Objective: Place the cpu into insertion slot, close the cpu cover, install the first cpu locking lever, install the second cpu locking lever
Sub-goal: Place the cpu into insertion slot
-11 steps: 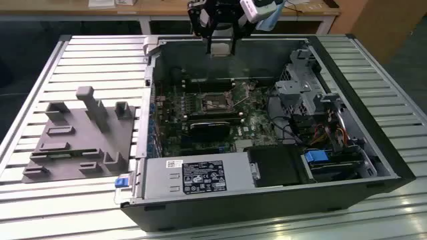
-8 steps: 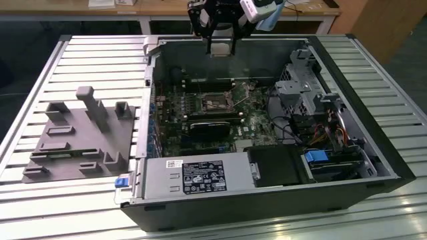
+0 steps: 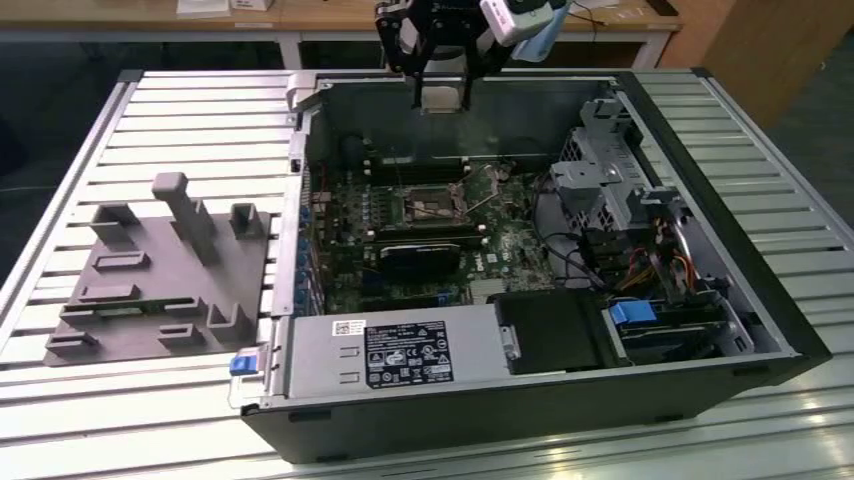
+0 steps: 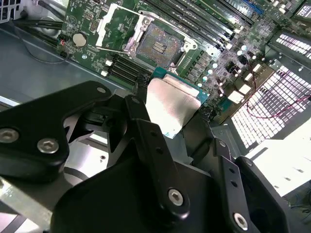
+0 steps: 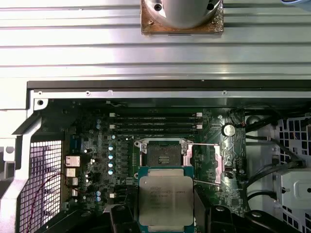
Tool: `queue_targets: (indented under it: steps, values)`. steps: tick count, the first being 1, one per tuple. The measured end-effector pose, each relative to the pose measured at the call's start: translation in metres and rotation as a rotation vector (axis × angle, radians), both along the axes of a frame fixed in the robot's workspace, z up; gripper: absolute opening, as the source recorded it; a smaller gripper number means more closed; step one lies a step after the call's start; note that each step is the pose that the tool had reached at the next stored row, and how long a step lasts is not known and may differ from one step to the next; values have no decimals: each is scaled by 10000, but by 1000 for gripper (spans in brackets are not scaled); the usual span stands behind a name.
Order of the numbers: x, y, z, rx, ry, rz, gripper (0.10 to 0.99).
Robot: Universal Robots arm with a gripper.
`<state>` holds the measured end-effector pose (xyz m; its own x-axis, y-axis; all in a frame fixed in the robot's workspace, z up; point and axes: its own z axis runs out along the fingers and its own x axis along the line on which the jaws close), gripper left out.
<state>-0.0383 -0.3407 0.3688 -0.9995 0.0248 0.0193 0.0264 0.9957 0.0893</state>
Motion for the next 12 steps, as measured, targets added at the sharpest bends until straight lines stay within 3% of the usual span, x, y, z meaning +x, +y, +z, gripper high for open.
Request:
queue_targets:
  steps: [4,12]
  values:
    - [0,0,-27,12,0,-1,537]
    - [0,0,-170,12,-3,0,537]
